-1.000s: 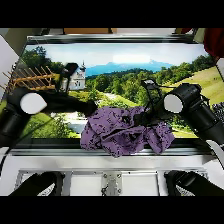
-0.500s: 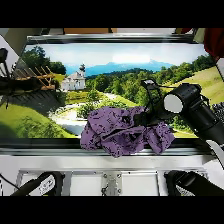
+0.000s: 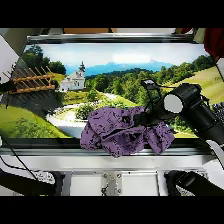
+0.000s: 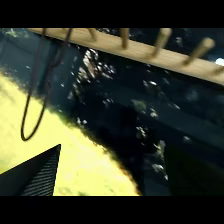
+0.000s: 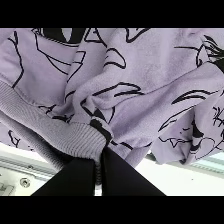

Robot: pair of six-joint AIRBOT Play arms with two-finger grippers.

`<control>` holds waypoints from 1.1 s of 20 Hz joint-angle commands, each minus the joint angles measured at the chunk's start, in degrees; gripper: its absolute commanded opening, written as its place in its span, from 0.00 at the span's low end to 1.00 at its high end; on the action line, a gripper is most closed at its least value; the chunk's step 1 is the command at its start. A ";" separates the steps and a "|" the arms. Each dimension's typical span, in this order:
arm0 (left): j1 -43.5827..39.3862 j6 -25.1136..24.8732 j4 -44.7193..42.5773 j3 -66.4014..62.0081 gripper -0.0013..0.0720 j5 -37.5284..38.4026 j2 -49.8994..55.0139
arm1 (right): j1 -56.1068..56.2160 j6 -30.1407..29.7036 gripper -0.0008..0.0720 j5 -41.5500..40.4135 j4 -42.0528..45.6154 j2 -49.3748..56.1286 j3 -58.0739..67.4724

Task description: Fold the clothes and pants, and hang the long-sleeved shirts on hangers.

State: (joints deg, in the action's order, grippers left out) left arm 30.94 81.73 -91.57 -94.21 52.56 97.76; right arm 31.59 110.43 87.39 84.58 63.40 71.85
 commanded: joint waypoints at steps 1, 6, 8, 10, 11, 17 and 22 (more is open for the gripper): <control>0.22 0.07 -8.37 -8.35 0.97 0.15 8.72 | 0.02 -0.02 0.05 0.02 0.00 -0.04 -0.02; 1.64 -0.04 -11.04 -21.46 0.97 1.46 20.81 | 0.02 -0.02 0.05 0.02 0.00 0.02 -0.02; 2.03 -0.33 -12.52 -23.39 0.97 1.92 23.47 | 0.02 -0.02 0.05 0.02 0.00 0.04 -0.02; 2.54 -0.37 -13.99 -21.92 0.97 0.31 24.61 | 0.02 -0.02 0.05 0.02 0.00 0.09 -0.02; 2.80 -0.37 -13.97 -20.83 0.97 -0.61 24.92 | 0.02 -0.02 0.05 0.02 0.00 0.20 -0.02; 3.56 -0.50 -13.92 -20.41 0.97 -2.95 27.80 | 0.02 -0.02 0.05 0.02 0.00 0.37 -0.02; 3.56 -0.52 -13.70 -20.41 0.97 -5.77 28.02 | 0.02 -0.02 0.05 0.02 0.00 0.37 -0.02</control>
State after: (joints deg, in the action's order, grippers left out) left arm 34.44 81.30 -105.43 -114.67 48.29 125.43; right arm 31.59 110.41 87.39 84.58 63.75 71.85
